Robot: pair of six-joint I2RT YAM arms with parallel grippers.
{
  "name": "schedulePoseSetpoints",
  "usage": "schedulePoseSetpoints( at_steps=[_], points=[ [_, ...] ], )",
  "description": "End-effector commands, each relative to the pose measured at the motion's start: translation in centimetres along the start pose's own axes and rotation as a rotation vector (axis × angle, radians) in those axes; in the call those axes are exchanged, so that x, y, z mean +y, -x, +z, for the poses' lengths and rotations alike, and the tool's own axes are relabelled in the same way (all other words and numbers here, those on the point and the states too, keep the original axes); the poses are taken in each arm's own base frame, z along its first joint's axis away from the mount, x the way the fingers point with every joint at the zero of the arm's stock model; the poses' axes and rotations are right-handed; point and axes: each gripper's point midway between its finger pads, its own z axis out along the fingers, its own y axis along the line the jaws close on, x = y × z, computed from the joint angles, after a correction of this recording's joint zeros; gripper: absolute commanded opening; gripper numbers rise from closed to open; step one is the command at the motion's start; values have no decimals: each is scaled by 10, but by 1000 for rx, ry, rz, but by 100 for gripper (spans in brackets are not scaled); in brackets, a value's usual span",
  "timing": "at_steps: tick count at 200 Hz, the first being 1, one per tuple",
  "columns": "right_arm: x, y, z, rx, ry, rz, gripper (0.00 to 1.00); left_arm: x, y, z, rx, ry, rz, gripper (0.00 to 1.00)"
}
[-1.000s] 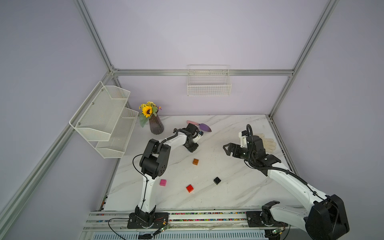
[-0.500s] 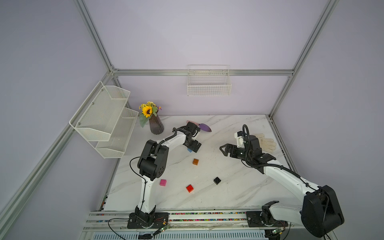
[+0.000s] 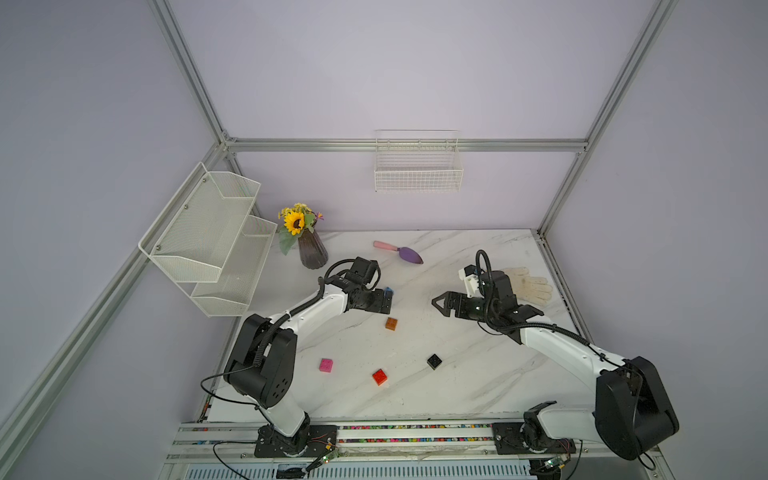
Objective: Assemble the letter v with lego
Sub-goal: Move the lego brick at the center of the board.
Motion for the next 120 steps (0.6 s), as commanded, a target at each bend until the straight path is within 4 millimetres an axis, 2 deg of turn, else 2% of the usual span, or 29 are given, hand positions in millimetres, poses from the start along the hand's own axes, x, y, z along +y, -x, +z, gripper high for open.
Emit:
schedulePoseSetpoints(
  at_steps=[1, 23, 27, 50, 88, 120],
  points=[
    [19, 8, 3, -12, 42, -50, 97, 11, -21, -15, -4, 54, -146, 100],
    [23, -3, 9, 16, 14, -74, 97, 34, -58, -24, -6, 131, -255, 97],
    [24, -4, 10, 17, 8, -79, 97, 35, -60, -33, -35, 128, -275, 97],
    [27, -10, 12, 21, 2, -83, 97, 48, -93, -50, -77, 151, -350, 97],
    [34, -10, 16, 13, 21, -79, 97, 63, -114, -91, -193, 152, -374, 96],
    [38, -12, 28, 30, 23, -70, 97, 78, -137, -97, -144, 224, -383, 96]
  ],
)
